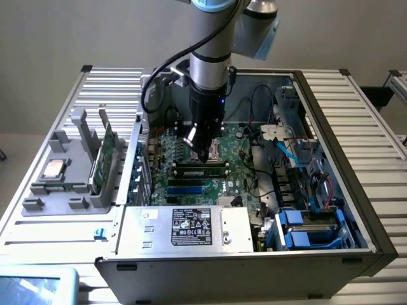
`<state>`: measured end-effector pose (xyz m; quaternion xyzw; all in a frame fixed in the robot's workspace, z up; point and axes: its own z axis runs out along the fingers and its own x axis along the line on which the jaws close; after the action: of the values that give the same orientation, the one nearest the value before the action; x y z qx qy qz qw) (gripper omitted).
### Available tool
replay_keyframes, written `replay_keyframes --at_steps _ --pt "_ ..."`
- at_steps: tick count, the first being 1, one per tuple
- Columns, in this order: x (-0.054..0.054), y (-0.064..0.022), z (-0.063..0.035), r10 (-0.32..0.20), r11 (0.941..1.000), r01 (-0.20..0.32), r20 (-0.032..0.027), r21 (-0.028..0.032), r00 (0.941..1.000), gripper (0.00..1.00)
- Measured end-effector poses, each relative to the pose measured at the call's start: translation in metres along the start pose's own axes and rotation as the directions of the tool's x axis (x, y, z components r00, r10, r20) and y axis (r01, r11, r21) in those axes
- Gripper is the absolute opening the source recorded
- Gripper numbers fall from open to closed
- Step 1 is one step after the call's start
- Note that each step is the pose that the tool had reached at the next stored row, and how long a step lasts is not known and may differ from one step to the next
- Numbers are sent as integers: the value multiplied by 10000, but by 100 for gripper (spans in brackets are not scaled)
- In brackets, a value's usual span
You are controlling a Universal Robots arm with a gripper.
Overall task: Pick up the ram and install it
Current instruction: 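Press down the ram until it locks into place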
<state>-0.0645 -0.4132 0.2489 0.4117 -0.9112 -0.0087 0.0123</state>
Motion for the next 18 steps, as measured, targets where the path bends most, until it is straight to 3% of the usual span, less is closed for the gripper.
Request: replay_keyframes --at_steps 9,18 --pt "-1 0 -5 1004 9949 -1004 34 -7 9949 9" --pt "0 0 -12 2068 9784 -2068 60 -27 9784 9"
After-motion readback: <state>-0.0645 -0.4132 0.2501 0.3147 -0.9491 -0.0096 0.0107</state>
